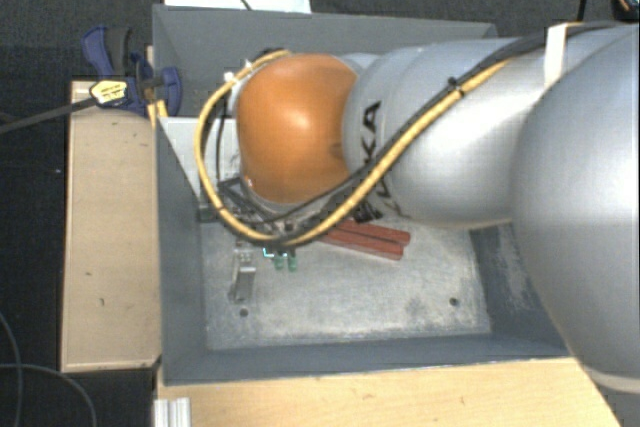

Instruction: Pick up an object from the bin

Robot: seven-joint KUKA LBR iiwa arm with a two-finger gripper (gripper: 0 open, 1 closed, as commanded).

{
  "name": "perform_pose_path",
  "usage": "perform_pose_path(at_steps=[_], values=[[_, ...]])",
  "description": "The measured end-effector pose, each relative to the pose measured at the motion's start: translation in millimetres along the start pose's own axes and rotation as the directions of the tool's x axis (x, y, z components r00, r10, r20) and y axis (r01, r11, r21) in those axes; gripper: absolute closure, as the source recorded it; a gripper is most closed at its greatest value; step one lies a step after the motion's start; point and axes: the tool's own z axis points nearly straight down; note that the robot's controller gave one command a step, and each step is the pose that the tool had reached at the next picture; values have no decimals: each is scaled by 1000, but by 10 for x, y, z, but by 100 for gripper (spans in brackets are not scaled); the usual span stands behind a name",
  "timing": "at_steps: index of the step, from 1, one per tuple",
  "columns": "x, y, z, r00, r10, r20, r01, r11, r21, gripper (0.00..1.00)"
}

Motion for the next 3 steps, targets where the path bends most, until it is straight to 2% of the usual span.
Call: perform_pose_path(at_steps=[1, 2, 3], values=[[-105, -587, -894, 999, -50, 17, 50, 999, -2, 0], [-276, -1637, -284, 1000, 10, 4, -10, 1000, 3, 0], [-697, -2111, 652, 984, -176, 2, 176, 984, 0, 0]])
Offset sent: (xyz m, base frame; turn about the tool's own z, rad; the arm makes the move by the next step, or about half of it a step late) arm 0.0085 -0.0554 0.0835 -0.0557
